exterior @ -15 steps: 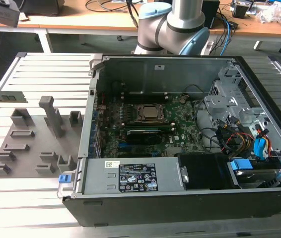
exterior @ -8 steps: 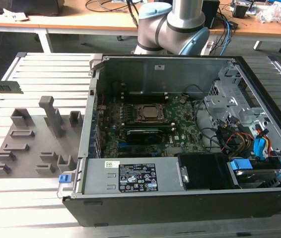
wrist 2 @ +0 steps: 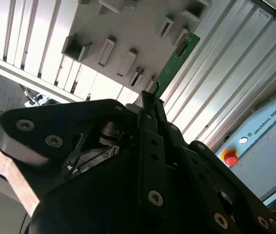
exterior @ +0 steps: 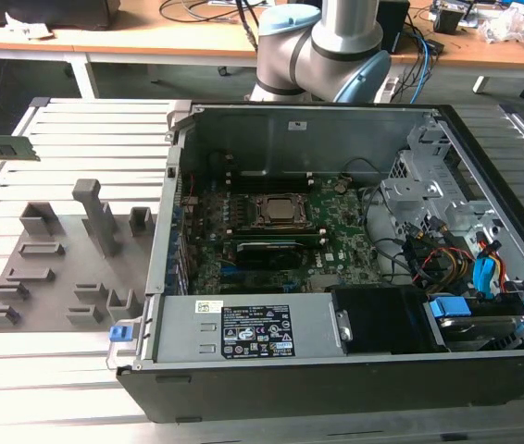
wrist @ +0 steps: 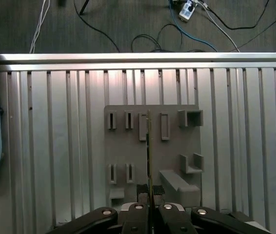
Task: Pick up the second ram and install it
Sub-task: 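Pick up the second ram and move it above second insertion slot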
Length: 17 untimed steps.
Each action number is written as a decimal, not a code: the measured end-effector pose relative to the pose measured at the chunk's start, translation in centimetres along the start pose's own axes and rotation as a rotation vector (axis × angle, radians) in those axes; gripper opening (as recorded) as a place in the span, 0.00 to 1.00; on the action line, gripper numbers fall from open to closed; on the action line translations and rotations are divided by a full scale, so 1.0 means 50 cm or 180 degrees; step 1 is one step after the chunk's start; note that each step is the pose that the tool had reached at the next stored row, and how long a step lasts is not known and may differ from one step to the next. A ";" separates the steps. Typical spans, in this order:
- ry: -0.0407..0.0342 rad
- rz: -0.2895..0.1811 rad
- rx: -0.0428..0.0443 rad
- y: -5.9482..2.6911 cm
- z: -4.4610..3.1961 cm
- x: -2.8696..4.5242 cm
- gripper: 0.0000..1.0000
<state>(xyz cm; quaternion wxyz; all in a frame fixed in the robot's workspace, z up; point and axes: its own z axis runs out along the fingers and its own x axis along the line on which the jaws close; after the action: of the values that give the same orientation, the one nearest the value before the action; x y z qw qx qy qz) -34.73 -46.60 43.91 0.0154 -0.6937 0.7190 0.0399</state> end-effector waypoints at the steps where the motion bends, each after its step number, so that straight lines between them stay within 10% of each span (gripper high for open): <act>1: 0.0000 0.0000 0.0000 0.000 0.000 0.000 0.14; 9: 0.0002 0.0000 0.0000 -0.032 -0.001 -0.001 0.14; 17: 0.0007 0.0000 -0.0002 -0.128 -0.004 -0.005 0.14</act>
<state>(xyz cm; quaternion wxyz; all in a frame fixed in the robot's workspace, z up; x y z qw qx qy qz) -28.31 -46.59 43.92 0.0143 -0.6937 0.7190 0.0393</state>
